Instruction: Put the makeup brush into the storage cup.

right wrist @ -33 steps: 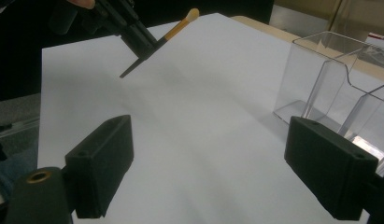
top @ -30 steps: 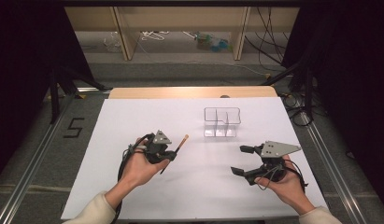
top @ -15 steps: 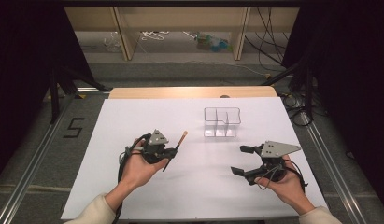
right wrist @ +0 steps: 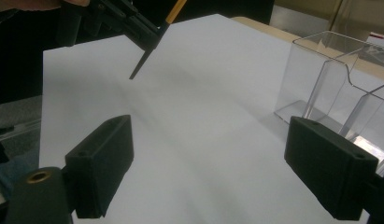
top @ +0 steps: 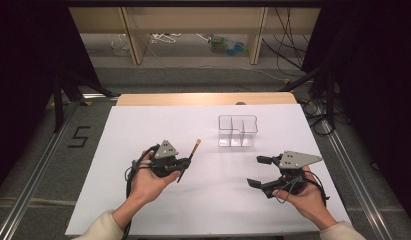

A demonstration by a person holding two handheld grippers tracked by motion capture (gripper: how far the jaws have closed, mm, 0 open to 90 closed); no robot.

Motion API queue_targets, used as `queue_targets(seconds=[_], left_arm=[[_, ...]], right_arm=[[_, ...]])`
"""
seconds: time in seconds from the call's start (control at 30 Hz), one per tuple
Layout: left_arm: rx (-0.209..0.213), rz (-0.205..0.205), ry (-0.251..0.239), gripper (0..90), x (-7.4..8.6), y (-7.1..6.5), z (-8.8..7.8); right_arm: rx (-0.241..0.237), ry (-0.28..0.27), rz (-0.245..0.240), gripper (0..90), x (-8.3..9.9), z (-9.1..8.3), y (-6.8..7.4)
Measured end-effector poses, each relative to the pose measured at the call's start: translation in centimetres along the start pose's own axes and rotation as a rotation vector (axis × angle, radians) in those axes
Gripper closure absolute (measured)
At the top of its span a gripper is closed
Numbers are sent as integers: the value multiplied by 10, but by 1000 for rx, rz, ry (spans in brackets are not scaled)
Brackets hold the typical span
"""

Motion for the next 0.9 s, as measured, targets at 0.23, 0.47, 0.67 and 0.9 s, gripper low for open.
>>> queue_targets(seconds=[0.23, 0.47, 0.67, 0.9], left_arm=[[2, 2, -39, 834, 1, -2, -2], [20, -12, -109, 833, 2, -5, 1], [29, -5, -137, 833, 3, -8, 2], [56, -3, -158, 833, 5, -11, 5]], right_arm=[[-4, 1, 8, 165, 0, 0, 0], [-17, 2, 24, 166, -1, -1, 1], [-19, -20, 21, 166, -1, 1, 0], [-30, -28, 23, 166, -1, 4, 0]])
Point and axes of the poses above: each handheld gripper's, and its own axes: z roughly forward along the jaws, x roughly out of its underside, y roughly to its left, the point moved 1 cm from there along z, roughly forward along the jaws, and after that the axes turned 3 degrees about -z, right-handed, at the moved point
